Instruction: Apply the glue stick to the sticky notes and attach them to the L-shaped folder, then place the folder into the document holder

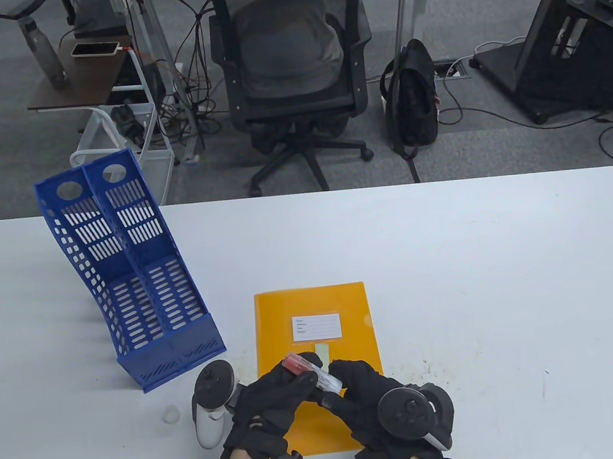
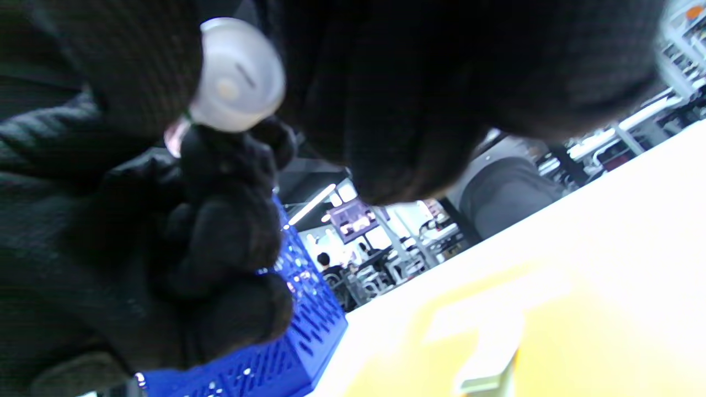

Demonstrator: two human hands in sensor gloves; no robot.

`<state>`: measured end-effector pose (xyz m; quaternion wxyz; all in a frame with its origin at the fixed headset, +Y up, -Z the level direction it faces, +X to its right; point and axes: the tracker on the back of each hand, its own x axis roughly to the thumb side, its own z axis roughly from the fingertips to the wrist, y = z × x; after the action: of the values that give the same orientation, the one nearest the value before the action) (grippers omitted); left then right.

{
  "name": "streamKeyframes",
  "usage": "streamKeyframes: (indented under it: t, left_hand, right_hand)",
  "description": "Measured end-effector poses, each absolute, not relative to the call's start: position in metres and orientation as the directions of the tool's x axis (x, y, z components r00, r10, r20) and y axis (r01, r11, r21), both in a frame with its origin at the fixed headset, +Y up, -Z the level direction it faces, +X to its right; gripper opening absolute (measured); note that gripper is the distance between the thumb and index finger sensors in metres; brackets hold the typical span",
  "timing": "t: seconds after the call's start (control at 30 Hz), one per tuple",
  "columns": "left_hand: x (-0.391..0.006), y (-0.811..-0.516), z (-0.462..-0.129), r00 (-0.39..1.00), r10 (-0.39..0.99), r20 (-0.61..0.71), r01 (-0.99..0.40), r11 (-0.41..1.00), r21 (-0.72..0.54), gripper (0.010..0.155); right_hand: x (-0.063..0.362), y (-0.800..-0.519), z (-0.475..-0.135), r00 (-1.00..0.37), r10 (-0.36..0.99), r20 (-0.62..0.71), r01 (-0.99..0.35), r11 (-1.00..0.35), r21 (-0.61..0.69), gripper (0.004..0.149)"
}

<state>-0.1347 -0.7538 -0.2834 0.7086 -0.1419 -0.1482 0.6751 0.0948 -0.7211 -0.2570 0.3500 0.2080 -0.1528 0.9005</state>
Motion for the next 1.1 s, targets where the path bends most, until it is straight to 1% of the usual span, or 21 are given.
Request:
streamKeyframes:
  t: [0.03, 0.1, 0.17, 0.23, 0.27, 0.33, 0.37, 0.43, 0.5, 0.53, 0.6, 0.63, 0.73, 0.8, 0.87, 0.93, 1.0, 1.03, 1.07, 1.1]
  left_hand:
    - [-0.1351, -0.7542, -0.2836, 0.045, 0.999, 0.018, -0.915, 0.049, -0.401, 0.061]
    - [-0.1348, -0.7537, -0.2831, 0.05, 0.999, 0.017, -0.916, 0.053, -0.399, 0.061]
    - [-0.1342, -0.7544, -0.2834, 0.082, 0.996, 0.024, -0.913, 0.085, -0.4, 0.061]
    - [-0.1325, -0.755, -0.2832, 0.049, 0.999, 0.012, -0.907, 0.05, -0.418, 0.061]
    - [-0.1316, -0.7546, -0.2833, 0.048, 0.999, 0.015, -0.907, 0.05, -0.418, 0.061]
    - [-0.1315, -0.7533, -0.2833, 0.068, 0.997, 0.026, -0.908, 0.072, -0.413, 0.061]
    - [-0.1319, -0.7532, -0.2832, 0.071, 0.997, 0.027, -0.909, 0.076, -0.41, 0.061]
    - [-0.1333, -0.7539, -0.283, 0.062, 0.998, 0.018, -0.913, 0.064, -0.402, 0.061]
    - [-0.1338, -0.7544, -0.2831, 0.06, 0.998, 0.016, -0.913, 0.061, -0.402, 0.061]
    - [-0.1337, -0.7543, -0.283, 0.062, 0.998, 0.015, -0.914, 0.063, -0.401, 0.061]
    - [-0.1331, -0.7545, -0.283, 0.09, 0.996, 0.022, -0.91, 0.091, -0.405, 0.061]
    - [-0.1323, -0.7548, -0.2832, 0.077, 0.997, 0.019, -0.908, 0.078, -0.412, 0.061]
    - [-0.1308, -0.7531, -0.2829, 0.065, 0.998, 0.024, -0.904, 0.069, -0.422, 0.061]
    - [-0.1316, -0.7513, -0.2824, 0.085, 0.996, 0.038, -0.906, 0.093, -0.413, 0.061]
    - [-0.1328, -0.7509, -0.2824, 0.081, 0.996, 0.036, -0.908, 0.089, -0.409, 0.061]
    - [-0.1346, -0.7517, -0.283, 0.077, 0.997, 0.03, -0.913, 0.082, -0.4, 0.061]
    - [-0.1351, -0.7521, -0.2829, 0.096, 0.995, 0.023, -0.915, 0.097, -0.391, 0.061]
    - [-0.1348, -0.7527, -0.2829, 0.111, 0.993, 0.029, -0.911, 0.113, -0.396, 0.061]
    - [-0.1342, -0.754, -0.2832, 0.1, 0.995, 0.024, -0.908, 0.101, -0.407, 0.061]
    - [-0.1332, -0.7544, -0.2833, 0.083, 0.996, 0.014, -0.906, 0.082, -0.415, 0.061]
  right_hand:
    - [0.0939, -0.723, -0.2594, -0.639, 0.608, 0.472, -0.714, -0.696, -0.07, 0.069]
    - [0.0924, -0.7255, -0.2611, -0.602, 0.653, 0.46, -0.736, -0.677, -0.002, 0.067]
    - [0.0926, -0.7252, -0.2606, -0.605, 0.66, 0.444, -0.743, -0.669, -0.018, 0.064]
    - [0.095, -0.7209, -0.2591, -0.645, 0.613, 0.456, -0.718, -0.69, -0.088, 0.064]
    - [0.0952, -0.7185, -0.2582, -0.673, 0.579, 0.46, -0.695, -0.708, -0.125, 0.065]
    - [0.0955, -0.718, -0.2575, -0.701, 0.546, 0.459, -0.667, -0.729, -0.151, 0.067]
    - [0.0953, -0.719, -0.2576, -0.698, 0.549, 0.461, -0.67, -0.728, -0.147, 0.067]
    - [0.0945, -0.7224, -0.259, -0.666, 0.581, 0.468, -0.692, -0.716, -0.095, 0.068]
    - [0.0922, -0.726, -0.2606, -0.626, 0.632, 0.457, -0.711, -0.704, -0.001, 0.071]
    - [0.0914, -0.7268, -0.261, -0.617, 0.643, 0.454, -0.715, -0.699, 0.018, 0.068]
    - [0.0917, -0.7258, -0.2615, -0.627, 0.636, 0.449, -0.716, -0.698, -0.01, 0.064]
    - [0.093, -0.7239, -0.2612, -0.648, 0.615, 0.449, -0.701, -0.713, -0.036, 0.063]
    - [0.0933, -0.7197, -0.2585, -0.692, 0.558, 0.458, -0.671, -0.731, -0.124, 0.065]
    - [0.093, -0.7199, -0.2574, -0.711, 0.533, 0.458, -0.654, -0.741, -0.152, 0.067]
    - [0.0926, -0.7211, -0.2574, -0.695, 0.548, 0.466, -0.668, -0.731, -0.136, 0.067]
    - [0.0908, -0.7235, -0.2597, -0.659, 0.592, 0.464, -0.685, -0.727, -0.046, 0.07]
    - [0.0891, -0.7248, -0.2615, -0.633, 0.634, 0.444, -0.691, -0.722, 0.047, 0.065]
    - [0.0892, -0.7243, -0.2613, -0.634, 0.638, 0.437, -0.694, -0.719, 0.042, 0.063]
    - [0.0908, -0.722, -0.2612, -0.656, 0.612, 0.442, -0.682, -0.731, -0.001, 0.062]
    - [0.0915, -0.7209, -0.2609, -0.665, 0.6, 0.444, -0.676, -0.737, -0.015, 0.063]
